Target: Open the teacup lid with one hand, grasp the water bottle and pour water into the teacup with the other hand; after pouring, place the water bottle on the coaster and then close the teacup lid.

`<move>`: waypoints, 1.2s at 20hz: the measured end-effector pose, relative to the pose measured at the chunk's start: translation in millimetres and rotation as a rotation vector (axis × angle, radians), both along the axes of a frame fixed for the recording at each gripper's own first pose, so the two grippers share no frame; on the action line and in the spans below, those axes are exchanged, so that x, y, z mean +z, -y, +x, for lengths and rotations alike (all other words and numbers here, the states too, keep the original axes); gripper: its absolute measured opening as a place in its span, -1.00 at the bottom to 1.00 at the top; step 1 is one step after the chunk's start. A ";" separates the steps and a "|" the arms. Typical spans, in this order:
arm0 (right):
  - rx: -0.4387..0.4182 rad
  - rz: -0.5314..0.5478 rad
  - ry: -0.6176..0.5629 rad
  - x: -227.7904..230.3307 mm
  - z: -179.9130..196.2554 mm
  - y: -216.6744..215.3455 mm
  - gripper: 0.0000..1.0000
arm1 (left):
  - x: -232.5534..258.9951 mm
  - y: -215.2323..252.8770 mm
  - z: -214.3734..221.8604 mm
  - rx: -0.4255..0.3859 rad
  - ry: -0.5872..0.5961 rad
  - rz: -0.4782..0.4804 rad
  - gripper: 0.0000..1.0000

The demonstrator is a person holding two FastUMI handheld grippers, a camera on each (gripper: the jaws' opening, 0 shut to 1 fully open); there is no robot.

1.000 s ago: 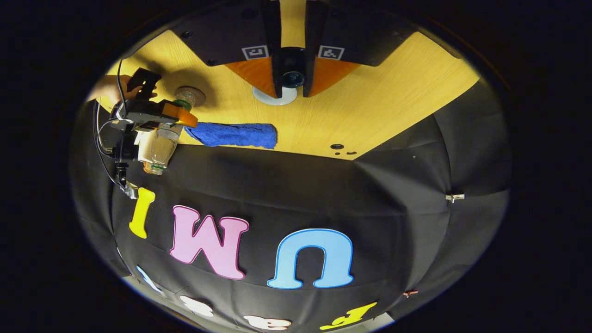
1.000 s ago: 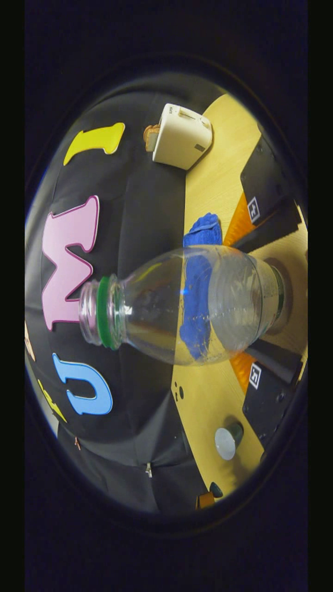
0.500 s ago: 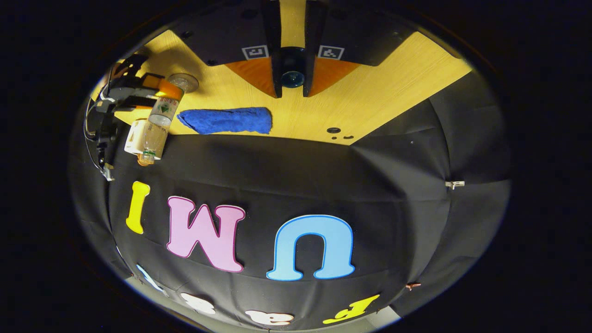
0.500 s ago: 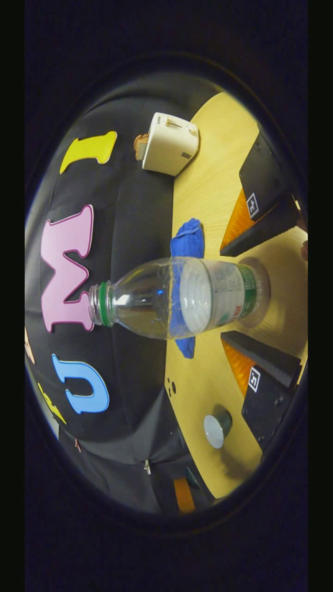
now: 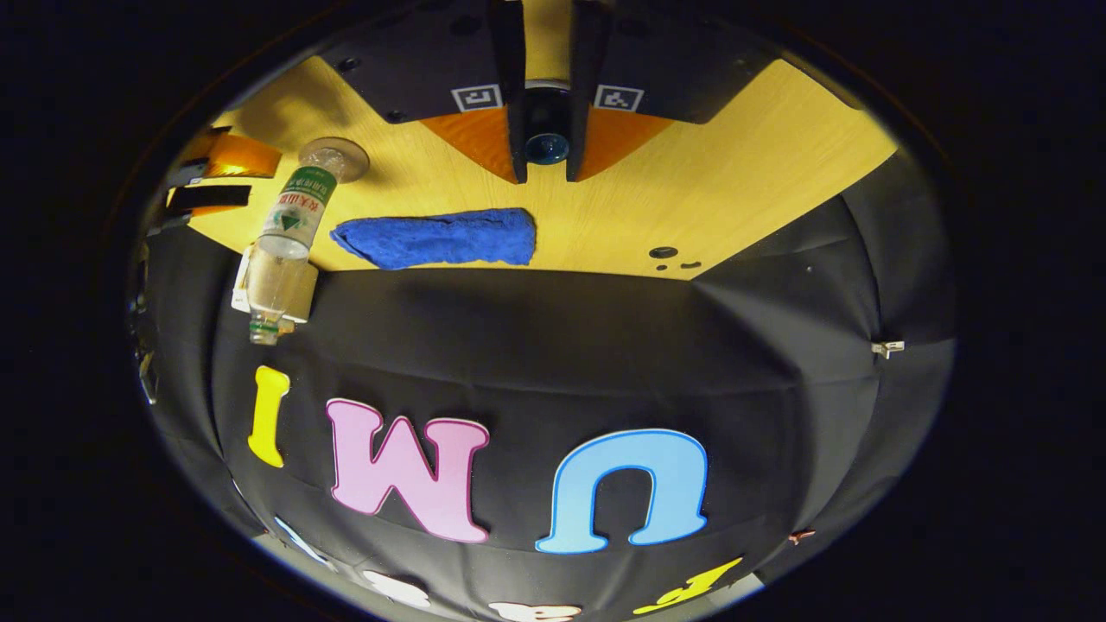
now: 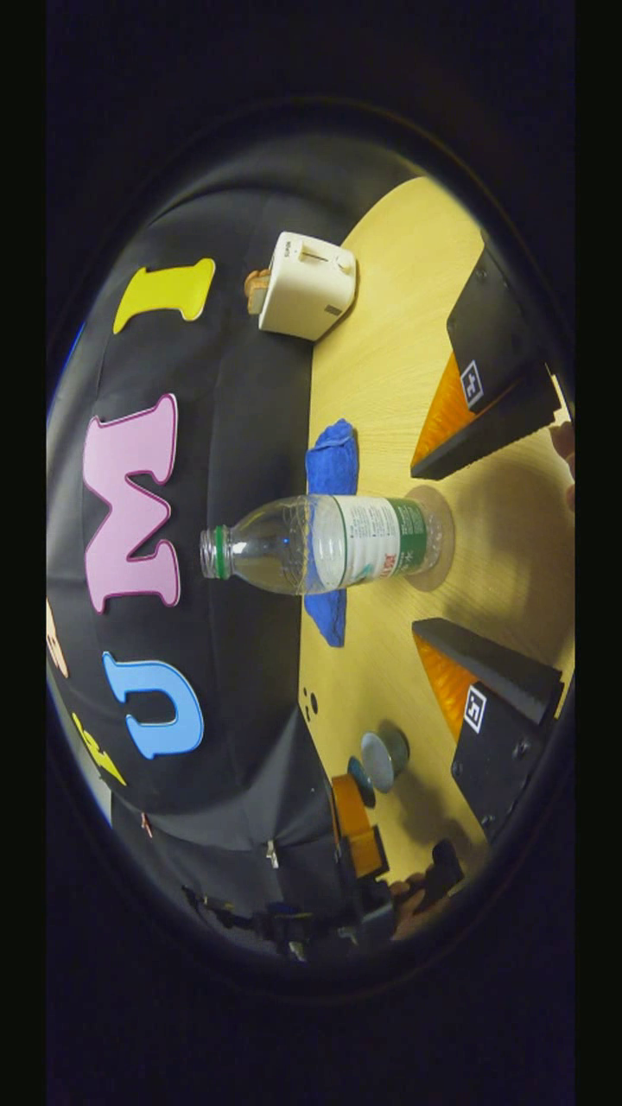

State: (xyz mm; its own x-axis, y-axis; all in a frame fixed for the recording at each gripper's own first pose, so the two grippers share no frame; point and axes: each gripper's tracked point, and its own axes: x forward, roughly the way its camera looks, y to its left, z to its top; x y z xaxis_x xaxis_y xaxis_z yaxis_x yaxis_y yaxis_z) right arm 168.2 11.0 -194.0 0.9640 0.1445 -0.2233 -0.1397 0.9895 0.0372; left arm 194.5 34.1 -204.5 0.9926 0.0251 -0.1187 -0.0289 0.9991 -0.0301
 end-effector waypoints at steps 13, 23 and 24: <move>-0.040 0.090 -0.047 2.4 -5.8 16.3 0.99 | -9.1 4.8 0.2 -0.006 -0.003 0.060 -0.04; -0.052 0.045 0.050 105.6 -65.8 33.3 0.99 | 112.2 30.5 -110.1 0.038 0.050 0.021 0.94; -0.040 0.045 0.061 117.3 -74.8 32.3 0.99 | 125.9 37.2 -121.4 0.037 0.045 0.007 0.94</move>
